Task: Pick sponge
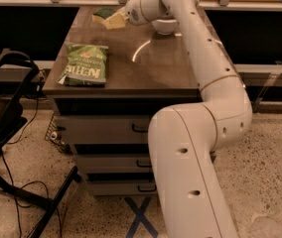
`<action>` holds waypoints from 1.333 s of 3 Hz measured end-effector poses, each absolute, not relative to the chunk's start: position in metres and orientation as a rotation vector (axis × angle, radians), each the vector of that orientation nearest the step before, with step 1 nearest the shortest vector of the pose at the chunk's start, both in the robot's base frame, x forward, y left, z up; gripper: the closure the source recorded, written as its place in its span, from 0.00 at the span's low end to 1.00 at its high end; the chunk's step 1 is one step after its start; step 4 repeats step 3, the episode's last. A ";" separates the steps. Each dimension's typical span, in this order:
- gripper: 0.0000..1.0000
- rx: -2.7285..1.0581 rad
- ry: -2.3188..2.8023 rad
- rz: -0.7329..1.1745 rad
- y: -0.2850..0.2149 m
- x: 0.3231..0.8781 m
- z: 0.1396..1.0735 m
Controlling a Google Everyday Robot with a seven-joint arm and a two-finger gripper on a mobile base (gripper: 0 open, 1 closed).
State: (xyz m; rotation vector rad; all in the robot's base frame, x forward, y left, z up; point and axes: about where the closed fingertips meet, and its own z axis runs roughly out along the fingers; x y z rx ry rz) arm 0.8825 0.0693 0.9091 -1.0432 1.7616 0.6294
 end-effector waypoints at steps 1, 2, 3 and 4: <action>1.00 -1.041 1.772 0.582 0.001 0.855 0.953; 1.00 -1.015 1.781 0.529 -0.047 0.836 0.985; 1.00 -0.977 1.737 0.491 -0.092 0.815 1.022; 1.00 -0.977 1.737 0.491 -0.092 0.815 1.022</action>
Offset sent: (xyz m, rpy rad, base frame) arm -0.0908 -0.1812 0.1126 -0.0655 -0.0678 -0.1354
